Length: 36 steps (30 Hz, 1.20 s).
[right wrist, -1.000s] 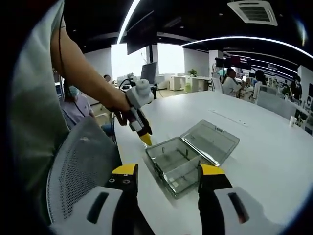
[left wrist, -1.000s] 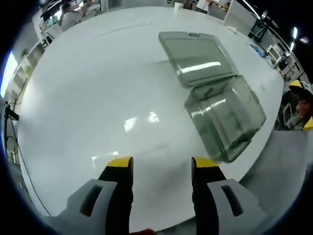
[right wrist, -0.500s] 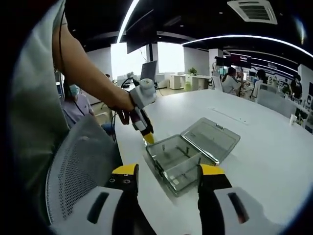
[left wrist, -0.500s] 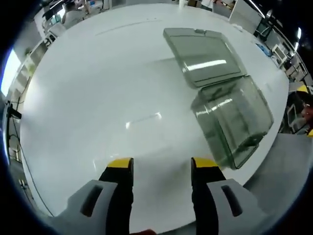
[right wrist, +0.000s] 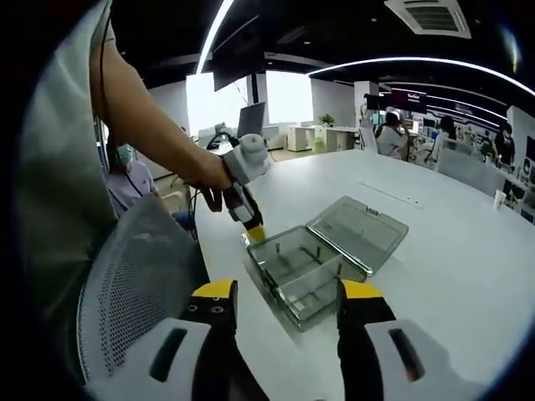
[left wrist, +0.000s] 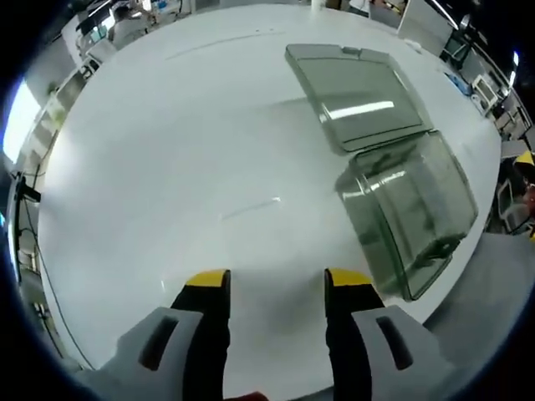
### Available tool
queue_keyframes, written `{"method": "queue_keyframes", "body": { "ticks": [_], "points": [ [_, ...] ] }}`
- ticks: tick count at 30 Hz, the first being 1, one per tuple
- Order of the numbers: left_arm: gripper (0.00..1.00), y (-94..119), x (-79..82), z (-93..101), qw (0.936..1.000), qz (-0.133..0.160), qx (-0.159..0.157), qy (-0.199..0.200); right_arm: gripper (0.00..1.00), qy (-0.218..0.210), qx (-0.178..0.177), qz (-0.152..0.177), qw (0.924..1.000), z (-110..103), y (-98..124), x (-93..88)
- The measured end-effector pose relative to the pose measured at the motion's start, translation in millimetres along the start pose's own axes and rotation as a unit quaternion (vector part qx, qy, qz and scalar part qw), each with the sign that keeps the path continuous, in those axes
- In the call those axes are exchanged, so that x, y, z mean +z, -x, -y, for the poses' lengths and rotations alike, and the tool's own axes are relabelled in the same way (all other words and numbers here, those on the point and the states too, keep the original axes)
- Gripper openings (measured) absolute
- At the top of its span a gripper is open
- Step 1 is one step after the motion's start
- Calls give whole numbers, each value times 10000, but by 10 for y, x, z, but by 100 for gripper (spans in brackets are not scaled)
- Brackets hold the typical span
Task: Insert the divider into the dual guide fixture by aligning both edges with the guide slots and pushing it downward to the bottom, including one-sided entry, uneven engagement, binding, and posture correction.
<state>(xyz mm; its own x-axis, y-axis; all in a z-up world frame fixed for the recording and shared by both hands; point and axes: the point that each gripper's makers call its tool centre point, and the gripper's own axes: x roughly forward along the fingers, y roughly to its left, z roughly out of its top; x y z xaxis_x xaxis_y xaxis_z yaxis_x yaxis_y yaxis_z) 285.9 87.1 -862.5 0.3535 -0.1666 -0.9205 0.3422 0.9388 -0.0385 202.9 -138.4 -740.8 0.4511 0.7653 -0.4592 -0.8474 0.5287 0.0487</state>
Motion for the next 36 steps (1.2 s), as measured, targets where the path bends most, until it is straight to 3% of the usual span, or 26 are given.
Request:
{"method": "queue_keyframes", "body": {
  "ticks": [16, 25, 36],
  "points": [
    [37, -54, 20, -84, 9995, -120, 264, 151, 43, -17, -13, -35, 10000, 15, 9, -23],
    [42, -56, 40, -137, 9984, -318, 456, 125, 43, -19, -10, -30, 10000, 20, 9, -19],
    [43, -69, -6, -170, 9976, -490, 466, 135, 42, -15, -9, -35, 10000, 27, 16, -19]
  ]
}}
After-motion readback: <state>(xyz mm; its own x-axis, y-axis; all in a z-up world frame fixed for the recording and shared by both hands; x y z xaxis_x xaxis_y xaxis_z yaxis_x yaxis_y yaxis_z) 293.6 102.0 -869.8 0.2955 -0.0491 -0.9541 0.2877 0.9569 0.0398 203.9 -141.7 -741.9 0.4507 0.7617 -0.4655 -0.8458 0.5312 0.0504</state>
